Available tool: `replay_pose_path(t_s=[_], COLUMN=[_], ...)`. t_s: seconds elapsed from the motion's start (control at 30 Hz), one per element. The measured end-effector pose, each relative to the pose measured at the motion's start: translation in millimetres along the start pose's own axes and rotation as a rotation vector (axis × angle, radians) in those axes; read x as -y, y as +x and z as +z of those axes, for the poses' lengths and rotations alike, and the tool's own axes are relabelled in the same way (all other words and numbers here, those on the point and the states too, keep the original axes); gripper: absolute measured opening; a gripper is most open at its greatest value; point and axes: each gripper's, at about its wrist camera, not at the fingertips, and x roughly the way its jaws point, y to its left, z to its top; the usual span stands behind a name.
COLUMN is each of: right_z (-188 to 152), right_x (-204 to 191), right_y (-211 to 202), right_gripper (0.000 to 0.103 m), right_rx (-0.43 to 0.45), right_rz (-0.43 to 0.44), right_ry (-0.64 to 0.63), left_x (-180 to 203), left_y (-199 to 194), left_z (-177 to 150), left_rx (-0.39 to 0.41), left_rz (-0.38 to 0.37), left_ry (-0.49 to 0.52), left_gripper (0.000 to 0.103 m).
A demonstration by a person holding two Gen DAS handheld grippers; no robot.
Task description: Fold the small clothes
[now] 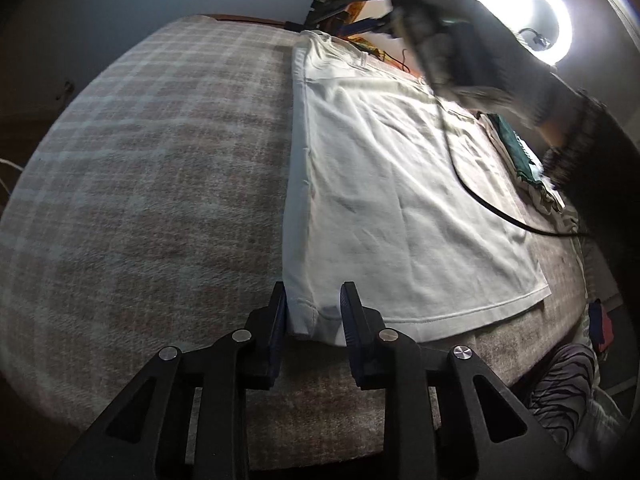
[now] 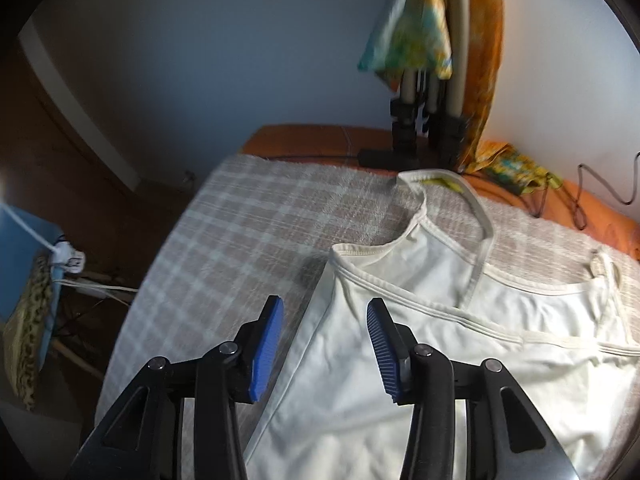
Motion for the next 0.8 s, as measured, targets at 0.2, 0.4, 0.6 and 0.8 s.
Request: replay_pose_path(t_s=[0.2, 0.4, 0.6, 0.8], right_z=[11, 19, 24, 30], right_x=[7, 1, 3, 4], right_y=[37, 58, 61, 58], right_gripper=[0.036, 0.013, 0.001, 0.053], right_rx=[-0.053, -0.083, -0.075, -0.091], right_rz=[-0.021, -0.089, -0.088, -0.071], right_ry=[0.033, 0.010, -0.001, 0.032], left_x=[-4, -12, -17, -15], left_y=[3, 2, -2, -2], left_z=[-1, 1, -2, -2], left_rx=[-0.002, 0.007, 0.018, 0.021], left_rz=[-0.037, -0.082, -0.107, -0.114], left_ry=[-0.011, -0.043, -0.057, -0.065], left_gripper=[0.008, 0.004, 0.004, 0.004])
